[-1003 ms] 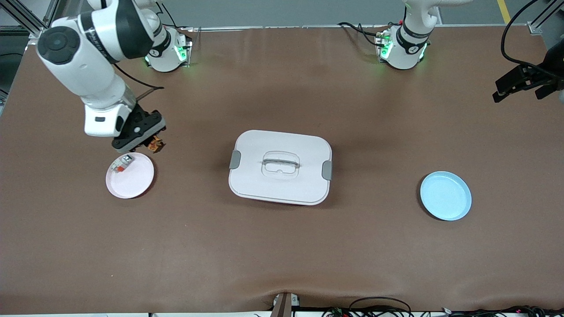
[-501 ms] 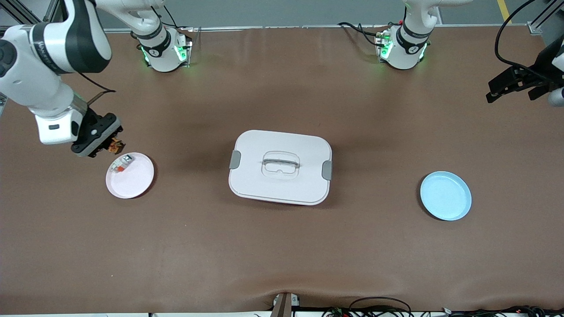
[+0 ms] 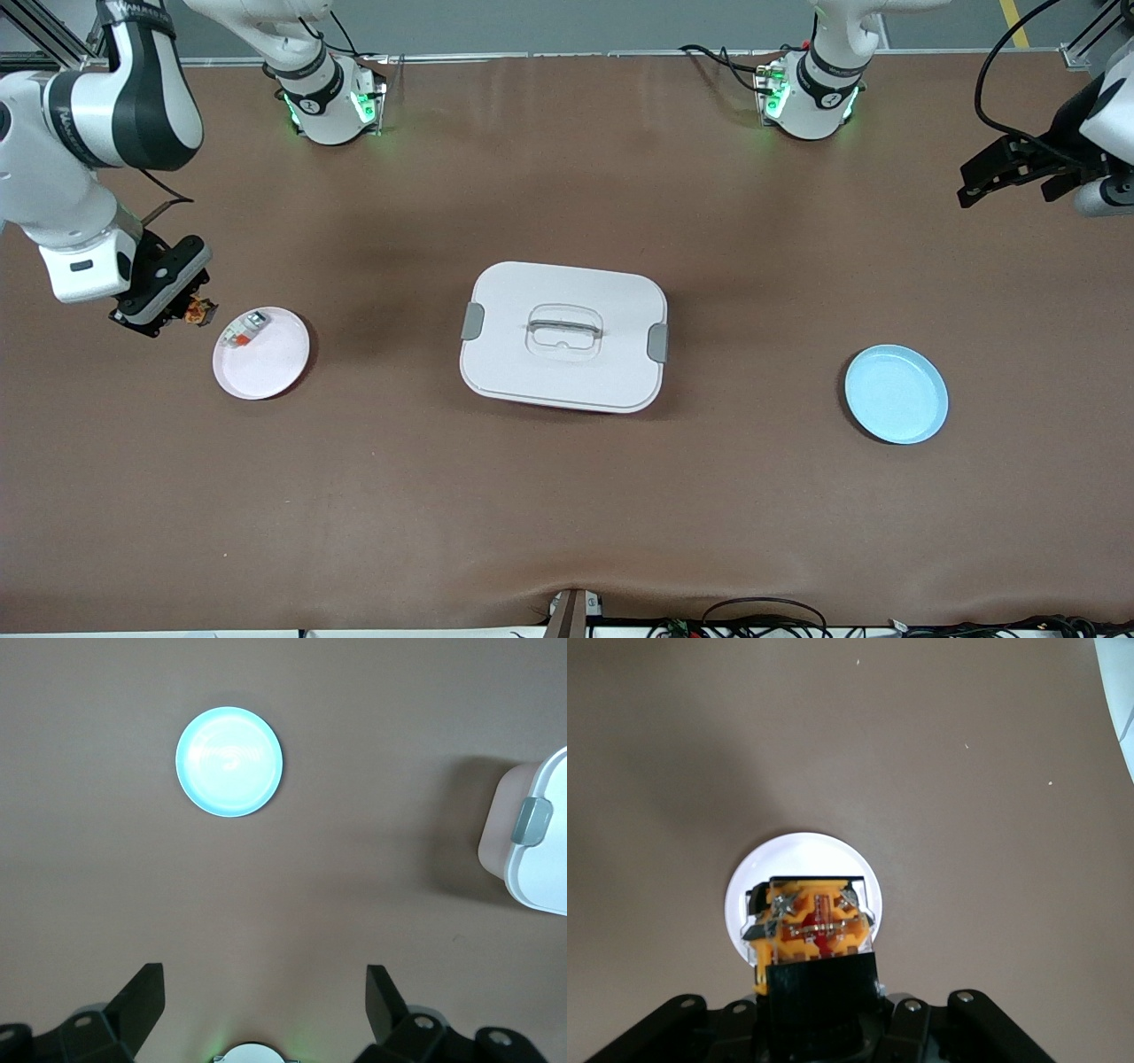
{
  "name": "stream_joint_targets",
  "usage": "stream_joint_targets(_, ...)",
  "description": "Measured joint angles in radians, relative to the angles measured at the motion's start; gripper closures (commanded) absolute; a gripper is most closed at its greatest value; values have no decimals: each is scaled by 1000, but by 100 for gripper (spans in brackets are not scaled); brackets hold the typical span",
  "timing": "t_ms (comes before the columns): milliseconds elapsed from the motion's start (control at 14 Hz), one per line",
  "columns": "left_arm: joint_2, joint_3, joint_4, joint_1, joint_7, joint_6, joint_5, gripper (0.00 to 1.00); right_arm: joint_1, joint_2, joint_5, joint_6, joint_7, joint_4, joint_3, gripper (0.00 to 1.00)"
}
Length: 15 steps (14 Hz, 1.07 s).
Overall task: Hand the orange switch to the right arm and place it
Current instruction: 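Carry the switch with the right gripper to the pink-white plate, then lower the switch onto the plate and open the right gripper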
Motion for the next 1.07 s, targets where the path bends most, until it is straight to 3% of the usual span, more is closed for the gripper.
stream_joint_targets(716,1,-3,-3,4,-1,1,0,0,-36,157,-1,385,-74,-157,2,100)
stream_joint_targets(1074,1,-3,-4,5,-1,1,0,0,-39,224,-4,452,-195,-180,2,100)
